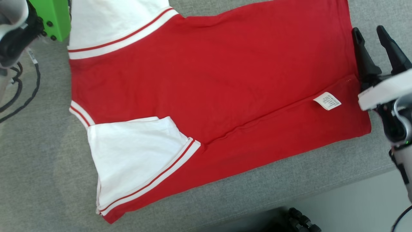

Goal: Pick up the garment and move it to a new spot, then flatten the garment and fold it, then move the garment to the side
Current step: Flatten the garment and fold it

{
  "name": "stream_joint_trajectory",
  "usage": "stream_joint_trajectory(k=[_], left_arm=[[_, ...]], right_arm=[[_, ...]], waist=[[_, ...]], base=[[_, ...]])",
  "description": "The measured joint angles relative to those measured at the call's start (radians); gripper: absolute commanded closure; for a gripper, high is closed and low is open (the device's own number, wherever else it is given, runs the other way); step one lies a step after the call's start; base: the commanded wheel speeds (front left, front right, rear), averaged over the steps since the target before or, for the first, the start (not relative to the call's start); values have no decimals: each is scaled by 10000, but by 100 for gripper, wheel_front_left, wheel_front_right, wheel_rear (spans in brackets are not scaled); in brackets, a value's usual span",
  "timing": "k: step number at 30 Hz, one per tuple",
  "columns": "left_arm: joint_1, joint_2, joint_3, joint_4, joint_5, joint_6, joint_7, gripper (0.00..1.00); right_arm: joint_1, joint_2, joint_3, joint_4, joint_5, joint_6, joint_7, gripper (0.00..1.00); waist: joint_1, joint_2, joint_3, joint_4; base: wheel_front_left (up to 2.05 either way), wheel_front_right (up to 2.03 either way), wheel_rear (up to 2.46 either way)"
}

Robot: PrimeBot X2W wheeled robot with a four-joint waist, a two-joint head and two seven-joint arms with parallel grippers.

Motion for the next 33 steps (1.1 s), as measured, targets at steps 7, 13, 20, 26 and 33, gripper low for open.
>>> stream_joint_trajectory(k=[7,13,20,26,33], left_arm=[[145,48,-445,-115,-65,-2,-755,100],[151,50,-802,-174,-240,-2,-876,100],[138,44,-1118,-207,-447,-2,-968,100],[85,125,-1273,-180,-539,-2,-1003,100],[-74,222,-1411,-165,-594,-2,-1020,100]], right_arm=[[-2249,339,-132,1536,-709,0,3697,0],[-3515,508,-472,2523,-2134,0,5697,0],[-3988,1057,-955,2828,-2869,0,6652,0],[-3982,1229,-1214,2658,-3110,0,6798,0],[-3961,1327,-1482,2500,-3104,0,6930,0]], waist=[[0,0,-417,465],[0,0,-565,771],[-1,0,-587,1031],[-1,0,-558,1091],[-1,0,-450,1088]], base=[[0,0,0],[0,0,0],[0,0,0],[0,0,0],[0,0,0]])
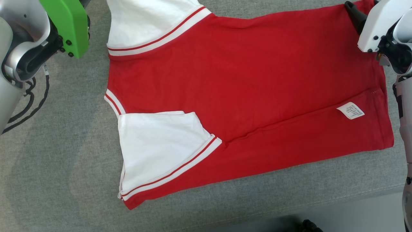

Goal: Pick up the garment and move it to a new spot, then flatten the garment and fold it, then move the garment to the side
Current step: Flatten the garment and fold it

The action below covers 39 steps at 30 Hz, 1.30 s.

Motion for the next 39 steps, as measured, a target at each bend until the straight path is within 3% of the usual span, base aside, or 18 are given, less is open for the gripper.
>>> stream_joint_trajectory(k=[3,4,6,7,9,10,18,25,33,39], left_arm=[[-75,0,-42,-6,-17,0,-44,100],[-97,2,-63,-6,-17,0,-58,100],[-119,2,-100,-6,-19,0,-69,100],[-138,6,-117,-2,-19,0,-71,100],[-176,17,-151,6,-19,0,-75,100],[-186,21,-173,17,-19,0,-84,100],[-412,119,-309,88,221,0,-562,100],[-840,92,40,441,629,19,-1908,100],[-867,-245,307,617,439,59,-2755,100],[145,-8,263,-144,-38,56,-2940,100]], right_arm=[[5,54,-92,-2,4,0,13,3],[6,71,-119,2,4,0,13,13],[6,73,-186,12,2,0,6,55],[5,73,-232,15,0,0,-4,65],[-4,63,-303,19,-2,0,-71,95],[-18,67,-320,15,4,0,-92,100],[-140,54,-437,-105,10,0,-577,100],[-394,19,-683,-203,520,0,-1429,100],[-285,-385,-522,-594,1367,0,-2038,100],[558,-918,-176,-1106,2138,0,-2222,100]], waist=[[0,0,55,9],[0,0,75,15],[0,0,105,32],[0,0,122,41],[0,0,153,58],[0,0,166,69],[0,0,239,116],[0,0,264,151],[0,0,106,327],[0,0,-174,542]], base=[[0,0,0],[0,0,0],[0,0,0],[0,0,0],[0,0,0],[0,0,0],[0,0,0],[0,0,0],[0,0,0],[0,0,0]])
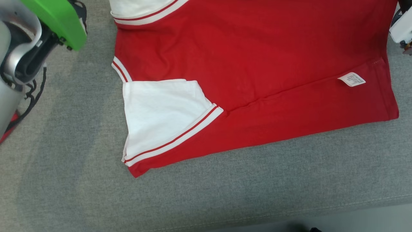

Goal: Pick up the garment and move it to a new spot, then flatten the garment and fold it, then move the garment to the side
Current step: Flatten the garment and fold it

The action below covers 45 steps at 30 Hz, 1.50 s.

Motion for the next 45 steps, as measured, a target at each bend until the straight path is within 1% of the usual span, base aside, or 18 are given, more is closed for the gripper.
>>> stream_joint_trajectory(k=[3,12,18,22,29,34,38,41,42,44,45], left_arm=[[662,326,-12,-637,-92,113,-146,100],[2691,1202,-58,-2859,-608,840,-500,100],[3871,1503,-276,-4316,-959,1279,-579,100],[4606,1603,-426,-5066,-1037,1615,-794,100],[5601,1881,-573,-5814,-1043,1985,-1315,100],[6139,2033,-767,-6176,-968,2253,-1448,100],[6458,2063,-1091,-6205,-683,2418,-1440,100],[6541,1990,-1325,-5971,-435,2520,-1446,100],[6576,1908,-1404,-5885,-405,2546,-1442,100],[6618,1758,-1567,-5708,-270,2575,-1419,100],[6627,1708,-1645,-5605,-190,2637,-1381,100]], right_arm=[[474,-320,157,-345,416,0,-201,100],[1918,-1197,184,-846,1371,0,-550,100],[2778,-1553,-8,-928,1818,0,-752,100],[3277,-1634,-151,-917,2021,0,-901,100],[4166,-1735,-328,-1108,2157,0,-1076,100],[4832,-1797,-355,-1482,2180,0,-1070,100],[5306,-1818,-405,-1737,2171,0,-986,100],[5470,-1839,-470,-1845,2094,0,-920,100],[5501,-1831,-479,-1868,2090,0,-861,96],[5546,-1781,-485,-1883,2088,0,-769,73],[5558,-1749,-489,-1898,2075,0,-752,51]], waist=[[0,0,-183,133],[0,0,-697,552],[0,0,-969,840],[0,0,-1094,973],[0,0,-1342,1056],[0,0,-1491,1064],[0,0,-1493,1070],[0,0,-1459,1075],[0,0,-1448,1073],[0,0,-1442,1066],[0,0,-1449,1061]], base=[[0,0,0],[0,0,0],[0,0,0],[0,0,0],[0,0,0],[0,0,0],[0,0,0],[0,0,0],[0,0,0],[0,0,0],[0,0,0]])
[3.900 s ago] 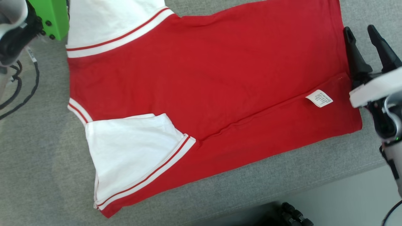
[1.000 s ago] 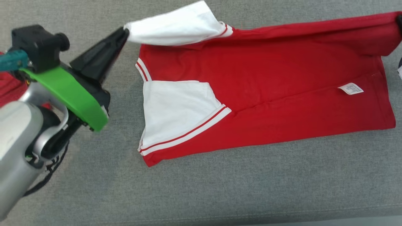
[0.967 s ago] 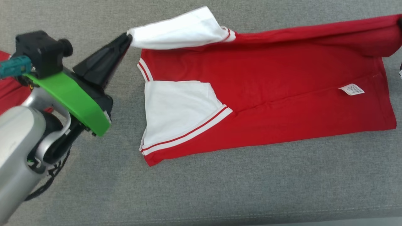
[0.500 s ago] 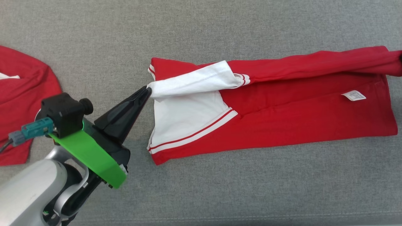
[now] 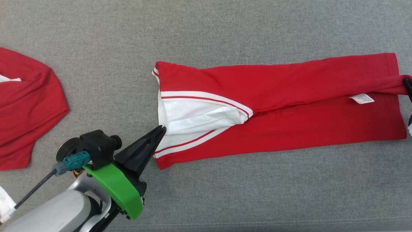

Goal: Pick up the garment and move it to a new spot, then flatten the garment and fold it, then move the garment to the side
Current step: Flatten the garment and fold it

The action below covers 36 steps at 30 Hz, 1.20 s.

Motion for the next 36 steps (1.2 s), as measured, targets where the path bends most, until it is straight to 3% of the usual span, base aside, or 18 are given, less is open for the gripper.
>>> stream_joint_trajectory(k=[1,2,3,4,12,17,21,27,36], left_arm=[[1,-42,-59,119,130,25,27,100],[12,-96,-111,245,222,67,23,84],[48,-157,-123,336,224,119,-8,31],[106,-240,-130,441,244,232,-86,0],[936,-704,343,1028,692,1580,-1538,0],[1904,-1233,1032,1434,552,2178,-2010,0],[2749,-1904,1933,1716,1331,2537,-2044,0],[4460,-3110,3641,1916,3160,2217,-2050,0],[6452,-5093,6218,1850,5310,968,-2059,0]], right_arm=[[4,31,-15,-6,-21,0,40,0],[6,90,-79,21,-77,0,19,0],[14,123,-90,40,-98,0,0,0],[42,169,-92,56,-142,-2,-56,0],[471,558,314,19,-692,0,-1275,0],[848,813,813,276,-838,-2,-2282,0],[1050,1003,1313,606,-915,-2,-3267,0],[1250,1281,2094,1283,-907,-2,-4502,0],[1249,1707,2846,2270,-995,-2,-5664,0]], waist=[[0,0,-21,-5],[0,0,-61,-12],[0,0,-105,-19],[0,0,-177,-30],[0,0,-1017,-205],[0,0,-1626,-335],[0,0,-2089,-409],[0,0,-2699,-479],[0,0,-3393,-571]], base=[[0,0,0],[0,0,0],[0,0,0],[0,0,0],[0,0,0],[0,0,0],[0,0,0],[0,0,0],[0,0,0]])
